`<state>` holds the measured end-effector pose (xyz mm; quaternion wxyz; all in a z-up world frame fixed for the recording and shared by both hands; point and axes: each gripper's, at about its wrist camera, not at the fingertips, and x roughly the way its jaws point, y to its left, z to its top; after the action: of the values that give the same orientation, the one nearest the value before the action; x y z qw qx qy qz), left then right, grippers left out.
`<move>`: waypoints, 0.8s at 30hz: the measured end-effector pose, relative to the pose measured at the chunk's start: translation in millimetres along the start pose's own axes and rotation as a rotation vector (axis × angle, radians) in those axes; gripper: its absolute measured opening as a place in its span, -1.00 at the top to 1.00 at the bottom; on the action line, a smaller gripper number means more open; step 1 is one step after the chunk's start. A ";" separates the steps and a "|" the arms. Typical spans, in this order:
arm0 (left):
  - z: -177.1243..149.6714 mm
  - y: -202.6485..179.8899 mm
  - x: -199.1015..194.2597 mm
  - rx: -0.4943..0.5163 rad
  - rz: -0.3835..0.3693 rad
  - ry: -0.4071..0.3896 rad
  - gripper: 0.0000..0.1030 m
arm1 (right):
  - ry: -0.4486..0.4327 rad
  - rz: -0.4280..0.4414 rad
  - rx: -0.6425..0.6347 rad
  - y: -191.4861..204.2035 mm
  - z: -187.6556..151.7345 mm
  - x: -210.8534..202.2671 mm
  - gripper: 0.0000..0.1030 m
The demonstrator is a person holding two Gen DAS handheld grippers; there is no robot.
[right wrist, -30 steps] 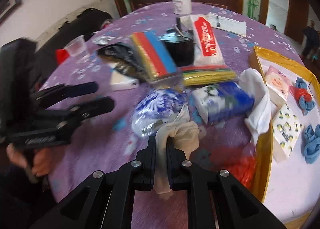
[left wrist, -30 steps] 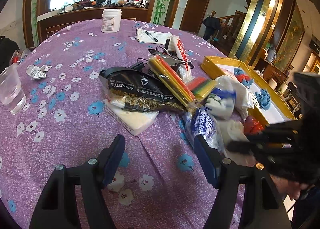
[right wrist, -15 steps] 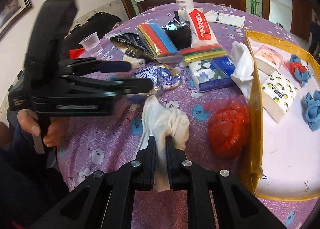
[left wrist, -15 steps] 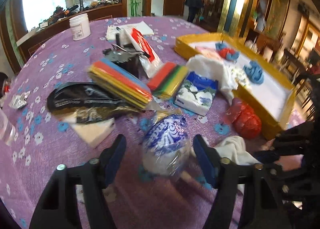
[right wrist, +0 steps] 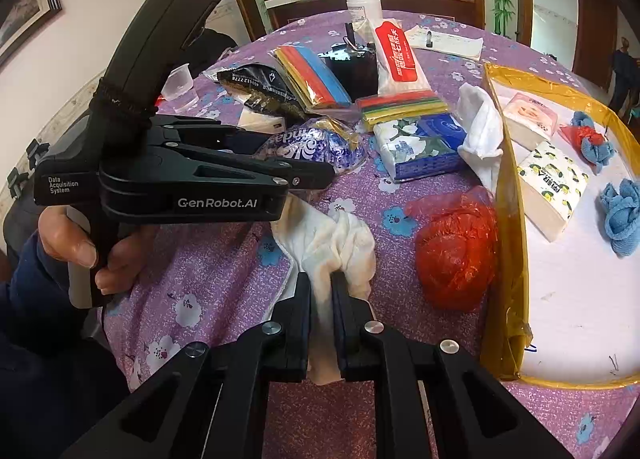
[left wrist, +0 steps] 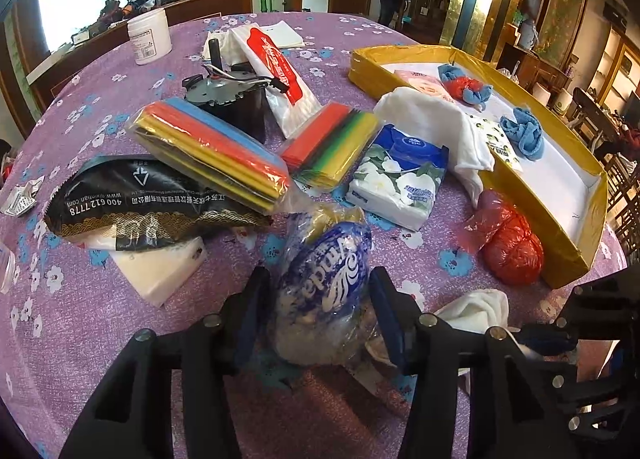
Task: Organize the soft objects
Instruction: 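Lift the white cloth with the right tool while the left grasps the Vinda tissue bag, then carry the white cloth and Vinda bag over the white tray with both tools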
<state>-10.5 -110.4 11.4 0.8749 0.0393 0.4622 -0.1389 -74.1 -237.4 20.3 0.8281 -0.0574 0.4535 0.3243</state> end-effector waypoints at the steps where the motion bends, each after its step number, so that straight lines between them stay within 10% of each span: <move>1: 0.1 0.5 0.2 -0.001 -0.005 0.001 0.00 | 0.001 -0.008 -0.007 1.6 0.1 -0.6 0.77; 10: 1.3 -8.6 6.5 0.029 0.019 0.001 -0.12 | 0.003 -0.048 -0.034 2.8 0.4 -10.0 0.69; 16: -0.4 -4.9 3.4 0.010 0.039 -0.015 0.07 | 0.007 -0.076 -0.041 2.9 -1.0 -14.8 0.18; 20: -4.2 -2.2 -8.3 0.001 0.033 -0.043 0.07 | 0.015 -0.081 -0.030 1.0 -3.2 -10.0 0.19; 24: -6.5 3.9 -23.8 -0.011 0.029 -0.077 0.07 | 0.017 -0.087 -0.034 2.9 -2.2 -6.3 0.70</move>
<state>-27.3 -100.5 26.9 0.8943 0.0358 0.4282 -0.1251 -79.8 -239.1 24.6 0.8364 -0.0939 0.4522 0.2951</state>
